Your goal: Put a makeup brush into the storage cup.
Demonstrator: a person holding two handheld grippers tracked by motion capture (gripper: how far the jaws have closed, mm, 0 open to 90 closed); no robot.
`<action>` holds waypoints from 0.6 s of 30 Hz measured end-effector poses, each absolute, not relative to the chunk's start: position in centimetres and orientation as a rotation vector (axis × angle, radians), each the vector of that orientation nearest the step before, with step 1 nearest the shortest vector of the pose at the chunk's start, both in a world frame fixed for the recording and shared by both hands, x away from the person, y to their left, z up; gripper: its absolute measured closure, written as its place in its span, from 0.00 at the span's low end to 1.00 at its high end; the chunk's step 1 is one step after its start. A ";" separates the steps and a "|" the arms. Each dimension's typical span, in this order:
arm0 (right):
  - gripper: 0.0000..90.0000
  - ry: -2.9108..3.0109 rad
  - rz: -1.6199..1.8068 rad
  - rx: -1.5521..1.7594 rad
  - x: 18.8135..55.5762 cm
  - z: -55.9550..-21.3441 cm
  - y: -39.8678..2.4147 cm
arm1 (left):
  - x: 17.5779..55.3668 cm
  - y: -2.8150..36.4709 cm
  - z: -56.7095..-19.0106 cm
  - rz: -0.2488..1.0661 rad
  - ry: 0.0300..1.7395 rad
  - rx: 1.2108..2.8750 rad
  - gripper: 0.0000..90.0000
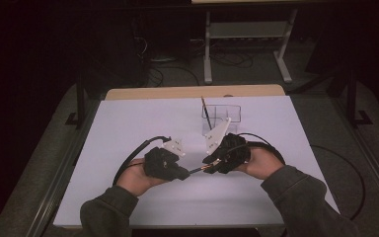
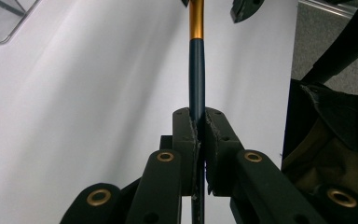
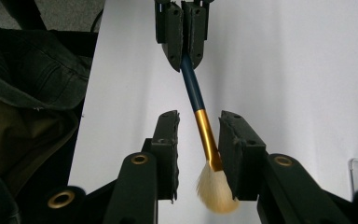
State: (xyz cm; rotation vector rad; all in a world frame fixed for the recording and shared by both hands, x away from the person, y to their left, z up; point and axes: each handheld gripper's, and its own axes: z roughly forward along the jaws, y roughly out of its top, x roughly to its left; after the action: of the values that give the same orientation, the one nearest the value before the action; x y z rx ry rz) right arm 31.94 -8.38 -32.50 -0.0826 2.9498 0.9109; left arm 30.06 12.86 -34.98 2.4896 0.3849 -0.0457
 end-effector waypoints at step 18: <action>0.71 2.927 0.941 -0.039 32.1 -32.2 -9.1 | 30.3 13.0 -35.3 -0.045 0.415 2.499 0.93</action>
State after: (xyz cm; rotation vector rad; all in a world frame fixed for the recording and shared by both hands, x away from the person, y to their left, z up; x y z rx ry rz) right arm 32.11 -9.05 -32.18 -0.0390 2.9267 0.9413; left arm 30.29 13.00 -35.27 2.4988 0.4150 -0.0446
